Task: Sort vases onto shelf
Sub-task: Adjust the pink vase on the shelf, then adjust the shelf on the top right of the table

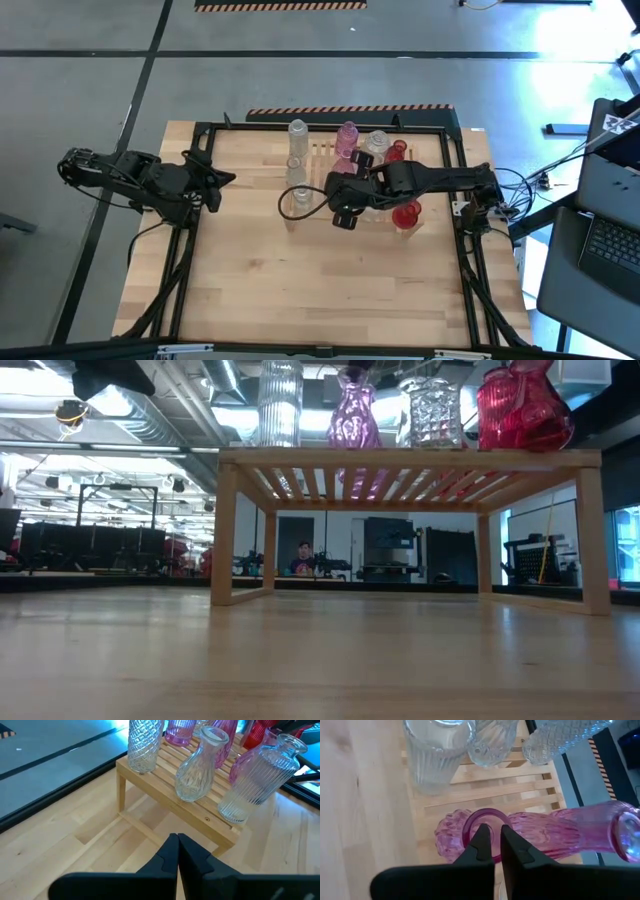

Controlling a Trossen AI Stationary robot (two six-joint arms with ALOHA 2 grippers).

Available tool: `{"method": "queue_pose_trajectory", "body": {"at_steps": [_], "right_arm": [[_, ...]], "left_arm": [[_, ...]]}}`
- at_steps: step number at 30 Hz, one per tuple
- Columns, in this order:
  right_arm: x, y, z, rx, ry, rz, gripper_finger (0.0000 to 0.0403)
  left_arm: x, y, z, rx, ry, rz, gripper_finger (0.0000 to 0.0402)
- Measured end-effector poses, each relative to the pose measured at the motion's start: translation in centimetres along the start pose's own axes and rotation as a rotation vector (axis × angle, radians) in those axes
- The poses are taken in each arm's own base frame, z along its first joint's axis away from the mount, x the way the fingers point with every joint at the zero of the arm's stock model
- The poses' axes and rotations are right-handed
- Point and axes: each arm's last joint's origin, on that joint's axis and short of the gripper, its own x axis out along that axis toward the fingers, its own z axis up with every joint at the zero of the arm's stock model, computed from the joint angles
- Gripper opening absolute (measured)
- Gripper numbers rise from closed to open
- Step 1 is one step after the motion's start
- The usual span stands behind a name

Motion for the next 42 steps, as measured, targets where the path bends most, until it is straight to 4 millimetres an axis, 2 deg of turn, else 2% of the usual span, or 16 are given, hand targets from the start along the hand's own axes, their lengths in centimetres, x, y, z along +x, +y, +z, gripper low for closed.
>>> {"method": "queue_pose_trajectory", "body": {"at_steps": [13,21,26,29,32,35,37,42], "right_arm": [[-0.4,-0.2,0.1,0.020,-0.013,-0.012,0.0000],[-2.5,-1.4,0.6,0.046,-0.067,-0.045,0.0000],[-4.6,-1.6,0.9,0.067,-0.127,-0.008,0.0000],[-6.2,-0.5,0.2,0.085,-0.139,0.045,0.0000],[-8.3,1.2,-1.4,0.118,-0.105,0.095,0.0000],[-10.7,3.1,-3.3,0.185,-0.105,0.120,0.0000],[-12.3,4.4,-4.2,0.225,-0.151,0.127,0.0000],[-15.7,7.8,-6.8,0.389,-0.268,0.146,0.0000]], "left_arm": [[0.0,0.0,0.0,0.001,0.000,0.000,0.0000],[0.0,0.0,0.0,-0.003,-0.004,0.004,0.0000],[0.4,0.3,-0.5,-0.056,0.048,0.009,0.0000],[2.2,0.6,-2.0,-0.086,0.136,0.011,0.0000],[4.4,0.6,-4.0,-0.138,0.214,-0.101,0.0000],[6.5,0.1,-4.9,-0.210,0.176,-0.266,0.0000],[7.7,0.0,-5.5,-0.242,0.144,-0.314,0.0000],[9.4,1.3,-5.5,-0.276,0.044,-0.162,0.0000]]}}
